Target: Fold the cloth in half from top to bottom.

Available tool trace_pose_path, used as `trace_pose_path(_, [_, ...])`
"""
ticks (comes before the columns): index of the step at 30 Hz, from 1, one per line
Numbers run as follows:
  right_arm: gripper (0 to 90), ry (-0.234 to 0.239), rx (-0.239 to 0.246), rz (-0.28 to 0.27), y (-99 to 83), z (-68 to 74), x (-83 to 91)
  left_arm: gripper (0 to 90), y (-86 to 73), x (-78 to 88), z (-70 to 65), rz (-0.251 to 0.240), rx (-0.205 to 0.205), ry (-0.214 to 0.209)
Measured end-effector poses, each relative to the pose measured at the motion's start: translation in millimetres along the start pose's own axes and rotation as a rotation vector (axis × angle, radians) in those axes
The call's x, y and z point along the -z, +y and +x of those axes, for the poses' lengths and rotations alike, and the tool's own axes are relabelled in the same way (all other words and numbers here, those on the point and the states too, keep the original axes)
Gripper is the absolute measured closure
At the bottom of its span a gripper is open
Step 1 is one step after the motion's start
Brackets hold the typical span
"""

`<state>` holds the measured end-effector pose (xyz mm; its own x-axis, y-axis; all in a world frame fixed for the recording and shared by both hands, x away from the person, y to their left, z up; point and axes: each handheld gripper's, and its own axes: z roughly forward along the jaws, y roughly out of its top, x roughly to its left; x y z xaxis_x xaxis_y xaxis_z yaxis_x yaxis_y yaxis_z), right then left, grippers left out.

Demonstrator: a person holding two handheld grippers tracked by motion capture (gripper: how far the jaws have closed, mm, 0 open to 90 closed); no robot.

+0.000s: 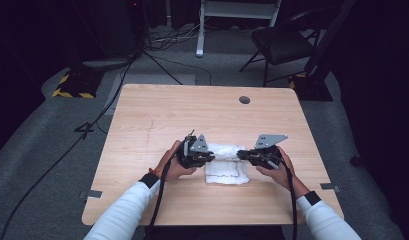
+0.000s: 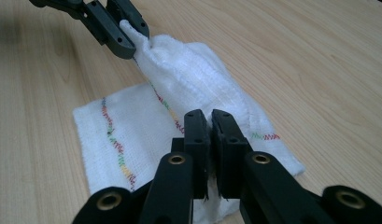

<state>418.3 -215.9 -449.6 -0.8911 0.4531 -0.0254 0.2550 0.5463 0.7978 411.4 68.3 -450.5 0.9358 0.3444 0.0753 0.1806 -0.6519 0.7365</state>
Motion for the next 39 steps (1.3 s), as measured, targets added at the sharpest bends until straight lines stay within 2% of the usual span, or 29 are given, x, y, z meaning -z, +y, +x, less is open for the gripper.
trace_pose_path(12, [85.0,0.025,0.017,0.032,-7.8,12.5,0.0,79.5,-6.2,0.2,-16.3,0.041,-0.043,-0.001])
trace_pose_path(20, [84.6,0.033,0.016,0.056,-16.0,17.1,1.6,78.6,-9.3,-1.6,-23.4,0.052,-0.051,-0.018])
trace_pose_path(26, [83.4,0.037,0.014,0.066,-19.7,19.6,2.1,78.2,-12.5,-4.0,-27.4,0.065,-0.054,-0.025])
trace_pose_path(31, [82.7,0.049,0.013,0.079,-24.5,22.7,2.7,77.1,-16.4,-3.2,-30.3,0.065,-0.038,-0.023])
trace_pose_path(39, [82.7,0.047,0.017,0.090,-27.5,26.4,4.6,74.6,-20.9,-1.7,-35.8,0.074,-0.034,-0.028])
